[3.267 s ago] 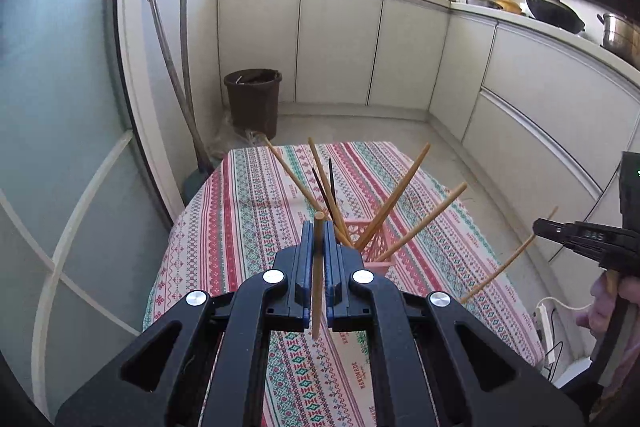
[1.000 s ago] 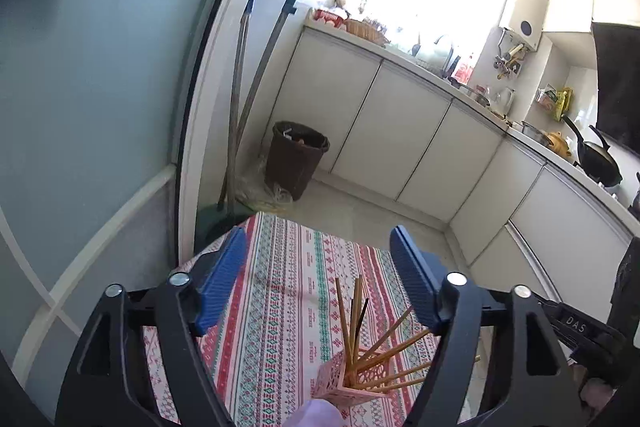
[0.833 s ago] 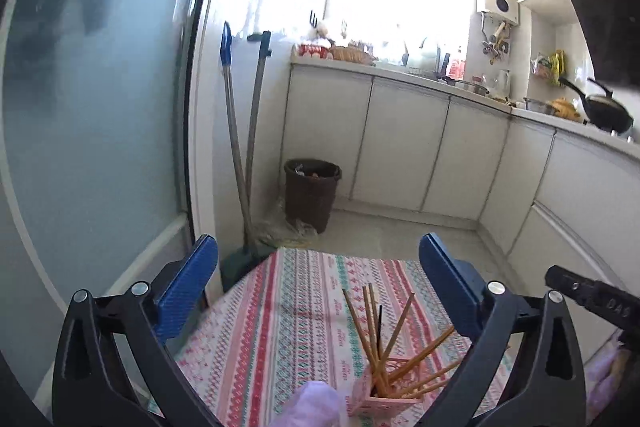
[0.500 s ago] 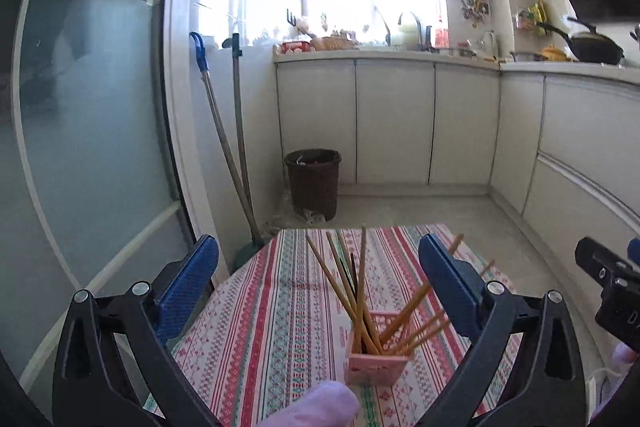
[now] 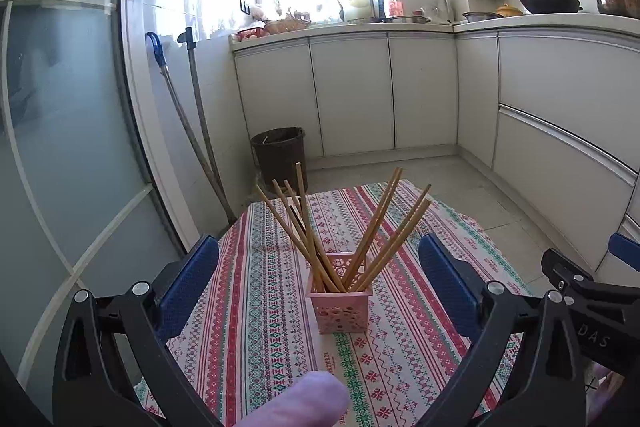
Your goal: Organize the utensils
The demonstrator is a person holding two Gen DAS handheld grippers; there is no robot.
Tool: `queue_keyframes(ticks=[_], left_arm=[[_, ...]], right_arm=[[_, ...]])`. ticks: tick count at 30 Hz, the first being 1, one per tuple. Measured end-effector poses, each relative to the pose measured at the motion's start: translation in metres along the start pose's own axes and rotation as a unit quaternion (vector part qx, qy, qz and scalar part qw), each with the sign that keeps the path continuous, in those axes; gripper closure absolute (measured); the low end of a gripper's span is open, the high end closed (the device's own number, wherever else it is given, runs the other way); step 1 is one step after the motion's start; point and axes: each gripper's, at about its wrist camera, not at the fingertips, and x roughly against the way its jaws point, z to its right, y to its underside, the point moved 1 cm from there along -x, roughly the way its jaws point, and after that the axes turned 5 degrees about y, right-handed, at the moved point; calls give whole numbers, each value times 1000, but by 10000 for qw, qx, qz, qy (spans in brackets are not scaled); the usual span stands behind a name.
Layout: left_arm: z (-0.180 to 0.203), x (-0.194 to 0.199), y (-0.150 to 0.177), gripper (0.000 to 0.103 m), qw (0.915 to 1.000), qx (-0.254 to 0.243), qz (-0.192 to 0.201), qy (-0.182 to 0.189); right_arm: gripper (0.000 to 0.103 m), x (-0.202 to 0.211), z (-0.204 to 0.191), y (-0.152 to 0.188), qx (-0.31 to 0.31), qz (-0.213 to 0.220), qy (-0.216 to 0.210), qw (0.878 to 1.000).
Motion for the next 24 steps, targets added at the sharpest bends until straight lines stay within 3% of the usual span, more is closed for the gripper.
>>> queue_keyframes(ticks=[4, 24], left_arm=[[0, -4, 3, 7, 9999, 87, -106, 78], [7, -12, 9, 7, 9994, 53, -311, 159]], right_arm=[[6, 3, 0, 1, 35, 127, 31, 9999], [6, -7, -1, 2, -82, -124, -26, 9999]])
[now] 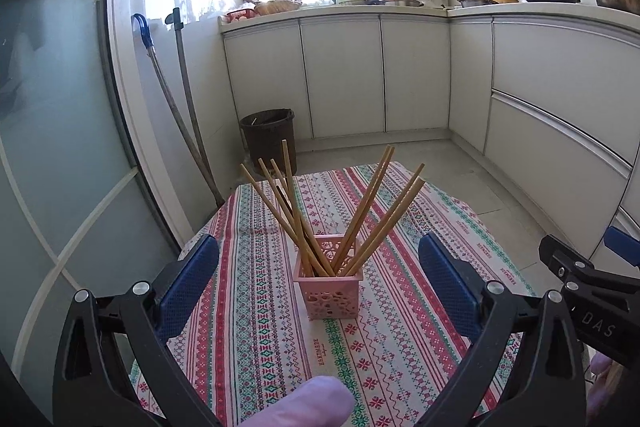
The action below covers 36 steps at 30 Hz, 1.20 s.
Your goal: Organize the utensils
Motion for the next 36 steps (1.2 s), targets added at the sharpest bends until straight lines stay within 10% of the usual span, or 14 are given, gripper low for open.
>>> queue_keyframes(ticks=[36], left_arm=[[0, -3, 1, 8, 10000, 38, -53, -18]], right_arm=[[6, -7, -1, 3, -33, -143, -31, 9999]])
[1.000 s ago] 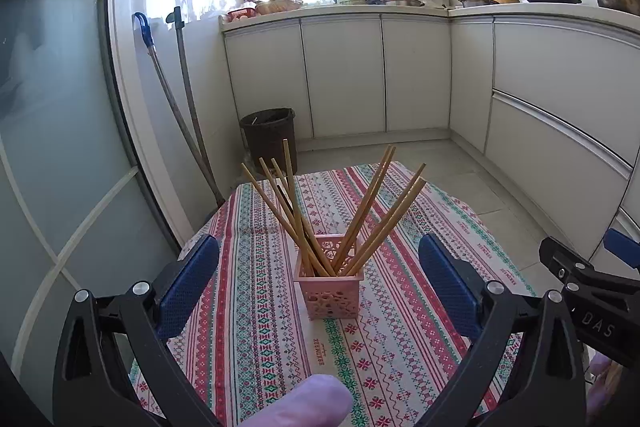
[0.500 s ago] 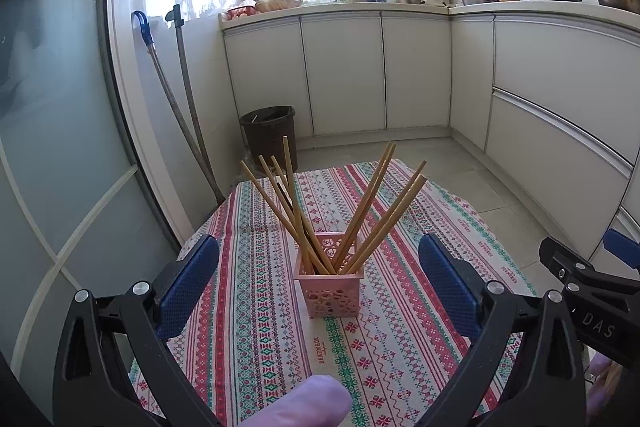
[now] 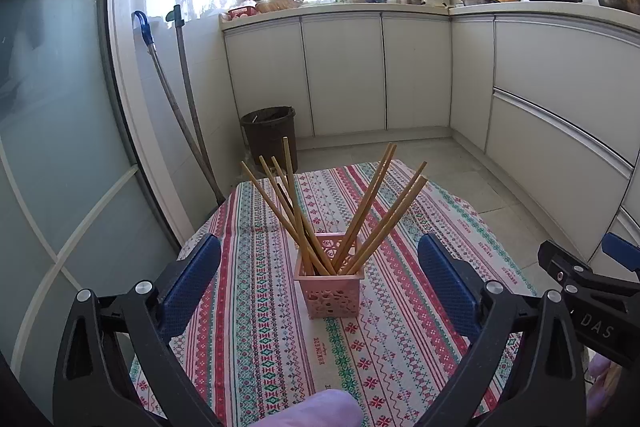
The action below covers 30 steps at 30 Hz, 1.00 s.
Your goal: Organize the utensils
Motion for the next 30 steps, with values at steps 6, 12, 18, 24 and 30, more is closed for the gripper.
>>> queue_keyframes(ticks=[6, 12, 18, 24, 30], left_arm=[[2, 0, 0, 9, 10000, -42, -40, 12], [3, -1, 1, 9, 10000, -58, -58, 25], [5, -2, 4, 16, 9997, -181, -43, 137], [6, 0, 4, 29, 9995, -205, 24, 244], [6, -3, 5, 23, 9995, -257, -32, 203]], right_arm=[[6, -1, 0, 1, -6, -34, -3, 10000], [6, -3, 1, 1, -19, -91, -26, 10000], [6, -3, 0, 1, -26, -117, -29, 9999], [6, -3, 1, 1, -24, -128, -33, 9999], [6, -5, 1, 2, -33, -152, -31, 9999]])
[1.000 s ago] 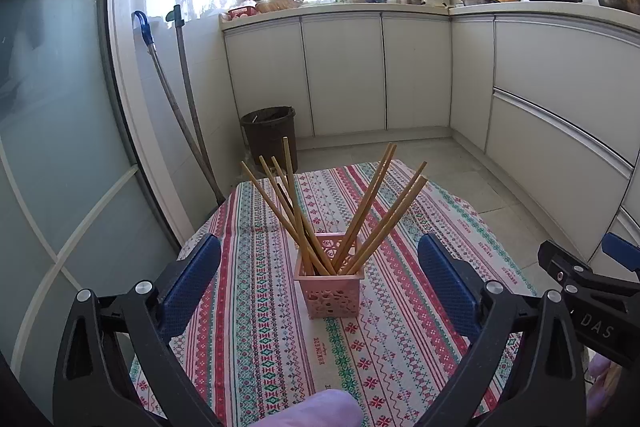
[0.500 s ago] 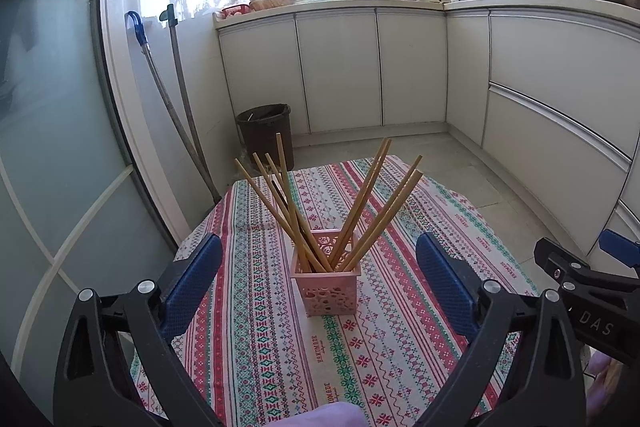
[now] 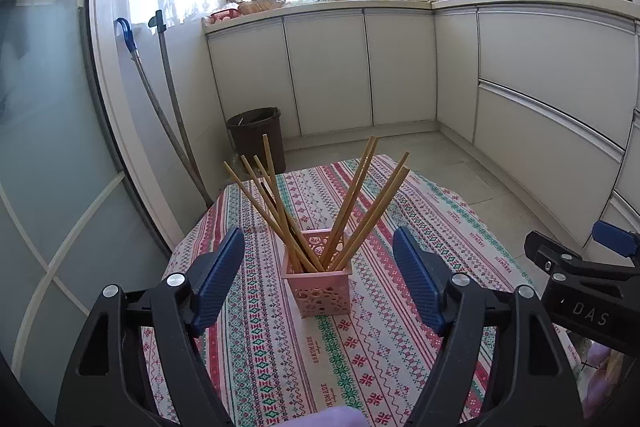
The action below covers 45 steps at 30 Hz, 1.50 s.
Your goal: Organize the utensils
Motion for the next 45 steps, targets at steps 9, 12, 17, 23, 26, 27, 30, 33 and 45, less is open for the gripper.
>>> queue_keyframes(ticks=[9, 12, 17, 23, 26, 27, 30, 33, 45], left_arm=[[0, 1, 0, 7, 10000, 7, -21, -71], [1, 1, 0, 7, 10000, 7, -25, -69], [0, -1, 1, 7, 9999, 82, -45, -119], [-2, -3, 2, 7, 9998, 101, -97, -151], [-2, -3, 2, 7, 9998, 90, -104, -134], [-2, -3, 1, 7, 9998, 84, -104, -136], [-2, -2, 1, 7, 9998, 92, -106, -128], [-3, -2, 1, 7, 9998, 90, -108, -134], [-4, -3, 0, 7, 9998, 103, -125, -144]], right_arm=[[6, -1, 1, 1, -28, -22, 5, 10000], [6, -1, 1, 1, -34, -20, 2, 10000], [6, -2, 1, 1, -14, -33, 15, 10000], [6, -2, 0, 1, 19, -31, 16, 10000], [6, -2, 0, 1, 18, -30, 16, 10000], [6, -2, 0, 1, 17, -31, 14, 10000], [6, -2, 0, 2, 23, -37, 16, 10000], [6, -2, 0, 1, 15, -33, 18, 10000], [6, -3, 0, 2, 28, -36, 25, 10000]])
